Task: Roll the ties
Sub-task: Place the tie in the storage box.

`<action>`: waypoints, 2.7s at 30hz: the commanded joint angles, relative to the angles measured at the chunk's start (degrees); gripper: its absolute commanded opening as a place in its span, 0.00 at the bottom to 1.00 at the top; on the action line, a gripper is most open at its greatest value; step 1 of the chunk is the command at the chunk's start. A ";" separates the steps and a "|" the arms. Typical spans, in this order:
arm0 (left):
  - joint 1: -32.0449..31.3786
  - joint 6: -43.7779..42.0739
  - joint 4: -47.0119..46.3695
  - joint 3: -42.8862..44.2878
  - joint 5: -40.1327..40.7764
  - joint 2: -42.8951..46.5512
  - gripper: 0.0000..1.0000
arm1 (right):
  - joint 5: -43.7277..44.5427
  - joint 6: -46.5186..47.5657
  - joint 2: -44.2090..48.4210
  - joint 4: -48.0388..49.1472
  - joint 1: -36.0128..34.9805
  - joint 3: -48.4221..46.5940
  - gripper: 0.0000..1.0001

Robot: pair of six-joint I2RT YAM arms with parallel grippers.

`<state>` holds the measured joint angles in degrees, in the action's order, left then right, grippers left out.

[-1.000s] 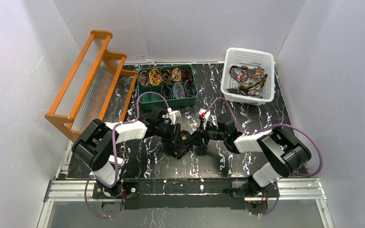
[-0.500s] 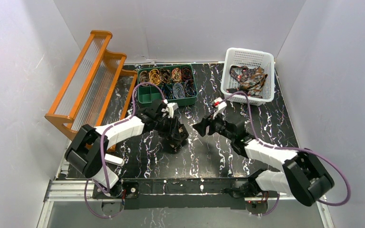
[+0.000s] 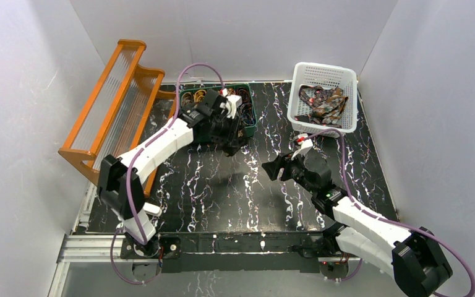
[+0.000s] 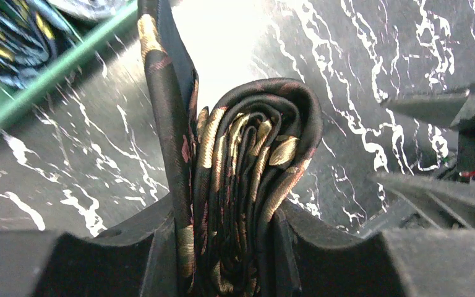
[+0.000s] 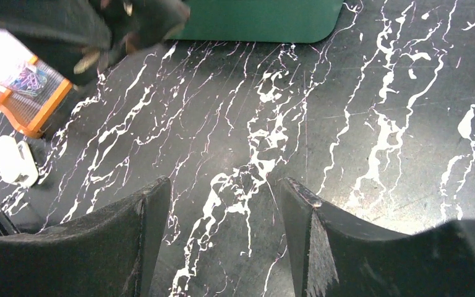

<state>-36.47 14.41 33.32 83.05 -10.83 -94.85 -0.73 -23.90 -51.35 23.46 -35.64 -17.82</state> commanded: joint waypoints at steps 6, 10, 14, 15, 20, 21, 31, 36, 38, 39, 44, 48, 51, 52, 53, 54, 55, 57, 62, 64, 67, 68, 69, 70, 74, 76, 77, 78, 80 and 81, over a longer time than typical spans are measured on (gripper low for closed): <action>4.86 -8.00 16.14 22.26 4.06 -13.40 0.26 | -2.49 -3.22 -0.70 -2.05 0.06 -0.68 0.74; 8.48 -9.13 18.22 27.22 3.53 -17.51 0.26 | -3.59 -4.84 -1.01 -3.42 0.11 -0.76 0.74; 11.75 -9.98 18.46 30.46 2.97 -19.49 0.25 | -5.58 -6.71 -0.58 -3.54 0.06 0.28 0.74; 12.80 -10.20 18.25 30.84 1.87 -19.54 0.25 | -5.76 -6.75 -0.35 -3.56 0.04 0.59 0.74; 15.39 -10.99 18.74 34.03 -0.96 -19.39 0.25 | -5.19 -6.76 1.31 -4.71 0.08 2.09 0.74; 15.83 -11.13 19.39 35.01 -0.64 -19.48 0.25 | -5.20 -6.77 1.60 -4.72 0.06 2.39 0.73; 21.32 -9.61 16.70 32.19 -0.51 -22.19 0.25 | -5.48 -6.77 1.31 -4.71 0.04 2.62 0.74; 22.97 -7.03 12.40 29.41 -2.21 -24.08 0.25 | -6.44 -6.82 0.90 -5.09 0.05 2.61 0.74; 23.19 -6.69 13.48 30.53 -1.79 -25.99 0.24 | -6.60 -6.86 1.01 -5.38 0.09 2.66 0.74; 23.31 -6.54 13.48 30.79 -2.17 -26.68 0.24 | -6.64 -6.91 1.14 -5.50 0.13 2.78 0.74; 23.46 -5.16 13.70 31.89 -3.99 -29.61 0.24 | -6.36 -7.29 1.69 -5.14 0.09 3.61 0.74; 23.51 -4.37 13.88 31.60 -3.53 -30.55 0.24 | -6.40 -7.30 1.46 -5.09 0.05 3.66 0.74; 23.48 -2.82 13.67 30.95 -0.06 -30.36 0.23 | -6.56 -7.39 1.14 -5.01 0.10 3.63 0.74; 23.51 -2.13 13.48 30.75 1.20 -30.23 0.23 | -6.62 -7.39 1.02 -5.01 0.10 3.55 0.74; 23.52 -1.54 13.32 30.43 2.07 -30.14 0.23 | -6.71 -7.39 0.89 -4.93 0.06 3.56 0.74; 23.47 -0.97 13.07 30.31 2.88 -30.13 0.23 | -6.74 -7.39 0.81 -4.88 0.09 3.52 0.74; 23.46 -0.33 13.01 30.26 3.69 -30.11 0.23 | -6.74 -7.41 0.80 -4.77 0.11 3.42 0.74; 23.46 1.34 12.99 30.25 5.20 -30.07 0.22 | -6.68 -7.39 0.64 -4.81 0.07 3.42 0.74; 23.46 5.12 10.64 27.47 6.92 -28.13 0.22 | -6.76 -7.48 0.42 -4.62 0.09 3.63 0.74; 23.37 6.43 10.37 26.96 7.65 -27.62 0.21 | -6.84 -7.54 0.31 -4.42 0.13 3.72 0.74; 23.38 8.36 8.25 24.96 8.08 -26.12 0.20 | -6.91 -7.48 0.20 -4.32 0.06 3.70 0.74; 23.37 8.87 7.52 24.27 8.23 -25.59 0.20 | -6.90 -7.48 0.12 -4.25 0.04 3.69 0.74; 23.37 9.40 7.08 23.84 8.36 -25.11 0.19 | -6.96 -7.52 0.11 -4.25 0.04 3.70 0.74; 23.37 9.89 6.40 23.20 8.52 -24.59 0.18 | -7.04 -7.56 0.11 -4.29 0.06 3.74 0.74; 23.42 11.42 4.70 21.72 10.00 -23.20 0.18 | -7.07 -7.63 0.10 -4.34 0.07 3.76 0.74; 23.33 11.53 4.51 21.42 10.04 -23.36 0.18 | -7.08 -7.59 0.09 -4.39 0.05 3.75 0.74; 23.25 11.47 4.95 21.57 12.09 -23.48 0.17 | -7.08 -7.58 0.12 -4.34 0.04 3.71 0.74; 22.94 11.37 5.22 21.73 12.93 -23.64 0.16 | -7.08 -7.61 0.11 -4.34 0.09 3.70 0.74; 22.16 10.70 6.35 22.48 14.71 -24.26 0.16 | -7.09 -7.57 0.05 -4.27 0.11 3.71 0.74; 21.75 10.17 7.06 23.00 15.35 -24.75 0.15 | -7.09 -7.64 -0.01 -4.22 0.06 3.73 0.74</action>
<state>-13.85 25.19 38.57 105.43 -2.87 -121.38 -7.66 -31.33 -51.11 16.82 -35.64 -15.09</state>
